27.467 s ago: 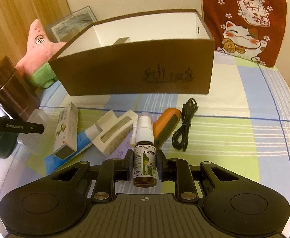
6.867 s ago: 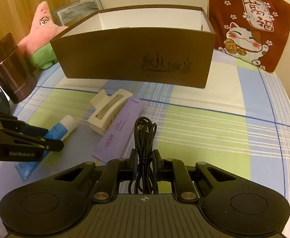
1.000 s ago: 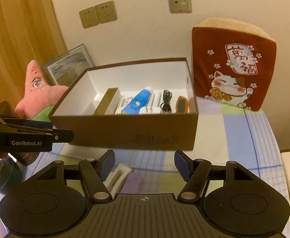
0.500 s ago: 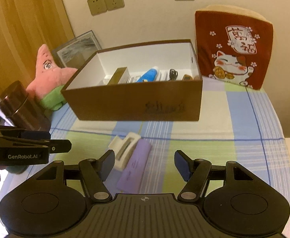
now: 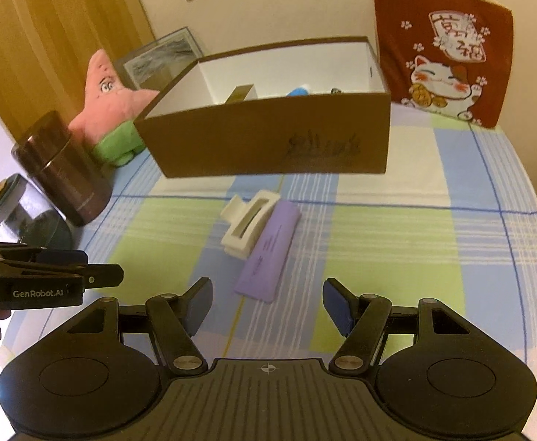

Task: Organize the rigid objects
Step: 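Withdraw both tools from the box back toward the clip and lilac tube, then reach the left tool to the white hair clip while the right tool reaches the lilac tube, then close the left tool on the white clip while the right tool grips the lilac tube, then lift the clip and lilac tube and carry both over the brown box, then lower the clip and lilac tube into the box and open both tools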

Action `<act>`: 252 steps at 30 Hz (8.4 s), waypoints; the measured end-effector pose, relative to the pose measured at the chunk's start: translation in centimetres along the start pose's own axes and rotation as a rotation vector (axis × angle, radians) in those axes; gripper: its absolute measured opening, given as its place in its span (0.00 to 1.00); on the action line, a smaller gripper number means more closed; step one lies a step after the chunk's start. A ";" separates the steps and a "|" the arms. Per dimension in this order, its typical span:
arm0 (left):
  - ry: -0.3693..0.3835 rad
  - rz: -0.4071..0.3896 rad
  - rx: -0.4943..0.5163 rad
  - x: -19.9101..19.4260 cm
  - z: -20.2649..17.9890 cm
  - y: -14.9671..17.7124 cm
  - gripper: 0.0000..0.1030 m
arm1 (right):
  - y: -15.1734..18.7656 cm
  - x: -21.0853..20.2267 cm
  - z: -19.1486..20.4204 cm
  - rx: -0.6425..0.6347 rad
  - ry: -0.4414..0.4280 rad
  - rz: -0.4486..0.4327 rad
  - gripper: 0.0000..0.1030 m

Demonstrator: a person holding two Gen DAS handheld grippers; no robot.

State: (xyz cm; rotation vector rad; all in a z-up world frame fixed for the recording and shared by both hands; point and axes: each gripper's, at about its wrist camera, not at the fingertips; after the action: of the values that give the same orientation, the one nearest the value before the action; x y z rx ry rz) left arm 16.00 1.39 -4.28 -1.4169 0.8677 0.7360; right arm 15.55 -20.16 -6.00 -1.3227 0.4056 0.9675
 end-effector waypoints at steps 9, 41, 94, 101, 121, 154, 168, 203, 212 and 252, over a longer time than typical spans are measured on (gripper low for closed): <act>-0.003 0.040 -0.003 0.3 0.0 1.8 0.50 | 1.4 1.4 1.2 -0.010 -0.006 0.058 0.62; -0.020 0.103 -0.016 4.6 1.5 1.9 0.50 | 0.5 8.6 2.3 -0.013 0.061 0.139 0.62; 0.074 0.018 0.243 13.2 -4.8 -5.1 0.35 | -0.1 11.2 -2.0 -0.116 0.182 0.023 0.34; 0.062 0.066 0.190 10.6 -2.4 -1.9 0.35 | 2.4 9.6 0.1 -0.190 0.109 0.061 0.34; 0.032 0.091 0.186 11.1 -2.5 -1.8 0.37 | 1.1 11.0 0.6 -0.221 0.094 0.076 0.30; 0.023 0.037 0.161 7.3 -2.4 -2.2 0.36 | -0.2 7.7 1.1 -0.155 0.026 0.050 0.30; 0.008 -0.077 0.139 4.8 -1.2 -7.1 0.36 | -6.1 6.7 1.4 -0.133 -0.020 -0.054 0.30; -0.052 -0.184 0.077 11.3 3.1 -25.6 0.36 | -23.9 15.8 0.7 -0.078 -0.052 -0.125 0.30; -0.070 -0.139 0.068 15.2 4.3 -27.6 0.36 | -25.9 19.8 0.8 -0.053 -0.024 -0.078 0.30; -0.056 -0.123 0.073 20.0 6.6 -29.8 0.56 | -28.3 24.4 -0.9 0.050 0.013 -0.087 0.32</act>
State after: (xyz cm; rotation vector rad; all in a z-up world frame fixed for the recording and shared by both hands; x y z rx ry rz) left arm 52.24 5.36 -6.24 -1.3657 0.7498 0.6413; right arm 51.73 -10.79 -6.60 -1.2915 0.3769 0.8722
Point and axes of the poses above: each gripper's, at about its wrist camera, not at the fingertips, and x roughly the way its jaws point, z to its left, y to its underside, and after that the axes turned 1 degree about y, right-handed
